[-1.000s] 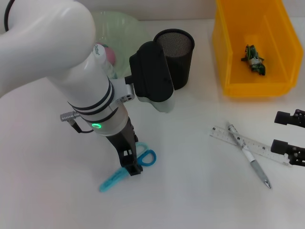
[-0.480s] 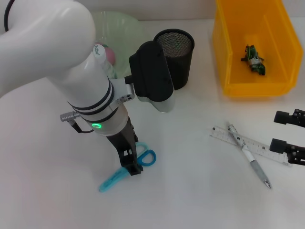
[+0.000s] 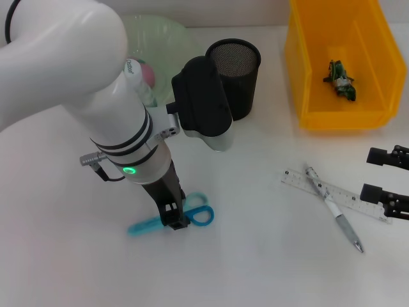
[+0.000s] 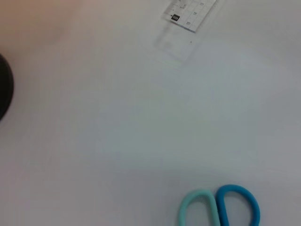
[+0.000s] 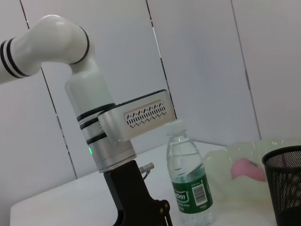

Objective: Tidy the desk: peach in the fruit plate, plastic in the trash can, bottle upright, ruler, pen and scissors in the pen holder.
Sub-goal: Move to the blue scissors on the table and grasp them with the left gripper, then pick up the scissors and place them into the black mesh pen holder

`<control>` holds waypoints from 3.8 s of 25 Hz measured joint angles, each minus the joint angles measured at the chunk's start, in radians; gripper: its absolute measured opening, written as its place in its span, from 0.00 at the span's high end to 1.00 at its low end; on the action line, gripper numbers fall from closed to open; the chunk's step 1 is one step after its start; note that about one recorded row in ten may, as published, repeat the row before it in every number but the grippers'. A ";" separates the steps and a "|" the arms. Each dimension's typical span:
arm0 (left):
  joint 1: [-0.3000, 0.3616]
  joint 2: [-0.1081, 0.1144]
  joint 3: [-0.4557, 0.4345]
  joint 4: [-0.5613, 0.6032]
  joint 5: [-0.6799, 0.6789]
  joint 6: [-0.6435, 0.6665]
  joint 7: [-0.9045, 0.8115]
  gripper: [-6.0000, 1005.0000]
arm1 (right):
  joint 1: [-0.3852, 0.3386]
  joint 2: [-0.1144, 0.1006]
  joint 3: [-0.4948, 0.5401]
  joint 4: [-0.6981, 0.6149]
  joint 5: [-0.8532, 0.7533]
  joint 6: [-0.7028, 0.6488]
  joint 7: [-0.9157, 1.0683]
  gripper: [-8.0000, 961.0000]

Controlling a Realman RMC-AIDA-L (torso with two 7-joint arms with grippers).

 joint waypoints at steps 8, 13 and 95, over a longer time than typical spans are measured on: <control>0.002 0.000 0.001 0.002 0.000 -0.001 0.001 0.65 | -0.002 0.003 0.000 0.000 0.001 0.002 0.000 0.20; 0.005 0.000 0.002 0.005 0.002 0.000 0.001 0.75 | -0.003 0.008 0.000 0.000 0.001 0.006 0.000 0.20; 0.094 0.000 -0.030 -0.485 -2.111 -0.768 1.582 0.72 | 0.005 0.088 0.077 0.054 -0.007 0.025 -0.036 0.20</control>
